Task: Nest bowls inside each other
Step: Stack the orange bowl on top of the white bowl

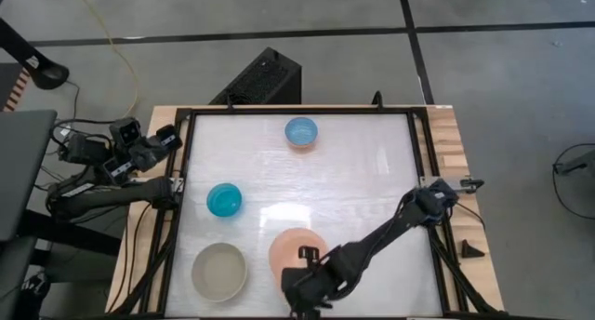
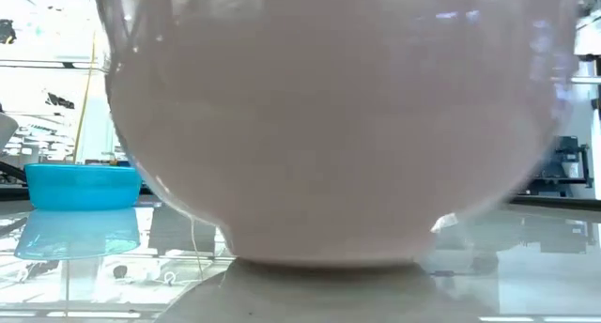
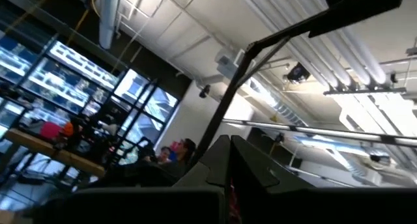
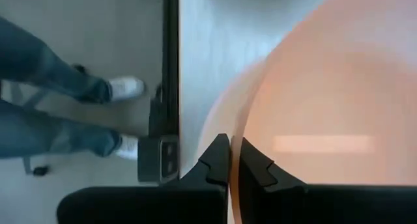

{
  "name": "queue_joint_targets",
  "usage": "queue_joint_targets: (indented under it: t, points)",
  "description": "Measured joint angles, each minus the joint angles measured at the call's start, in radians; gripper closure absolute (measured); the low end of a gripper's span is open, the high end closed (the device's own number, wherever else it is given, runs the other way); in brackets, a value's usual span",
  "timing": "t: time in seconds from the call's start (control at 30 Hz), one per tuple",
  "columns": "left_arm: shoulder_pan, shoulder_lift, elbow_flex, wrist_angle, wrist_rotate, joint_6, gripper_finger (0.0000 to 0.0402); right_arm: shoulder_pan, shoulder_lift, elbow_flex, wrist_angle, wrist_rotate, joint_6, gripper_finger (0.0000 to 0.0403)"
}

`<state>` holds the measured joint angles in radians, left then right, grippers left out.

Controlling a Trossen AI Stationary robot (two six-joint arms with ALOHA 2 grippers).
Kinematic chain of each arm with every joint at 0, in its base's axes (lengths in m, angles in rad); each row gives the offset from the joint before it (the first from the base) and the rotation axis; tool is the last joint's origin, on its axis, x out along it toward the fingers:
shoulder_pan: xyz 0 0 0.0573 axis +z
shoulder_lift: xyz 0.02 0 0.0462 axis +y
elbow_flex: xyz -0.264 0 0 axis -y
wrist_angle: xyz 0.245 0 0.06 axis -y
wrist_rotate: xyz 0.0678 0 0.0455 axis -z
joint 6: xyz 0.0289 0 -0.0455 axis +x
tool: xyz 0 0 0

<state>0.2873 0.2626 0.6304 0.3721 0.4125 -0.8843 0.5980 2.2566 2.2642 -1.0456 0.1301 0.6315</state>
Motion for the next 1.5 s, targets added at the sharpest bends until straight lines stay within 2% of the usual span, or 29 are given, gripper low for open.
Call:
queue_joint_targets:
  t: [0.13,0.33,0.47,0.6,0.67,0.77,0.87,1.13,1.33,1.5]
  points:
    - [0.0,0.0,0.0,0.0,0.042,-0.019,0.0402,0.02,0.085,0.091,-0.106,0.001,0.076,0.0373]
    - [0.0,0.0,0.0,0.0,0.053,-0.02,0.0401,0.022,0.09,0.068,-0.114,0.005,0.147,0.0366]
    - [0.0,0.0,0.0,0.0,0.055,-0.019,0.0401,-0.002,0.09,0.068,-0.117,0.009,0.15,0.0341]
    - [0.0,0.0,0.0,0.0,0.055,-0.019,0.0401,-0.038,0.101,0.069,-0.115,0.006,0.088,0.0341]
    - [0.0,0.0,0.0,0.0,0.055,-0.018,0.0401,-0.063,0.111,0.069,-0.109,-0.015,0.075,0.0347]
    - [0.0,0.0,0.0,0.001,0.055,-0.03,0.0402,-0.094,0.143,0.073,-0.085,-0.114,0.069,0.0356]
    - [0.0,0.0,0.0,0.002,0.064,-0.058,0.0401,-0.106,0.174,0.075,-0.069,-0.128,0.061,0.0354]
    - [0.0,0.0,0.0,0.009,0.08,-0.082,0.0401,-0.132,0.182,0.064,-0.11,-0.022,0.071,0.028]
    - [0.0,0.0,0.0,0.008,0.08,-0.078,0.0401,-0.152,0.178,0.066,-0.168,0.004,0.123,0.0219]
    - [0.0,0.0,0.0,0.009,0.079,-0.079,0.0401,-0.148,0.139,0.069,-0.149,0.028,0.151,0.0186]
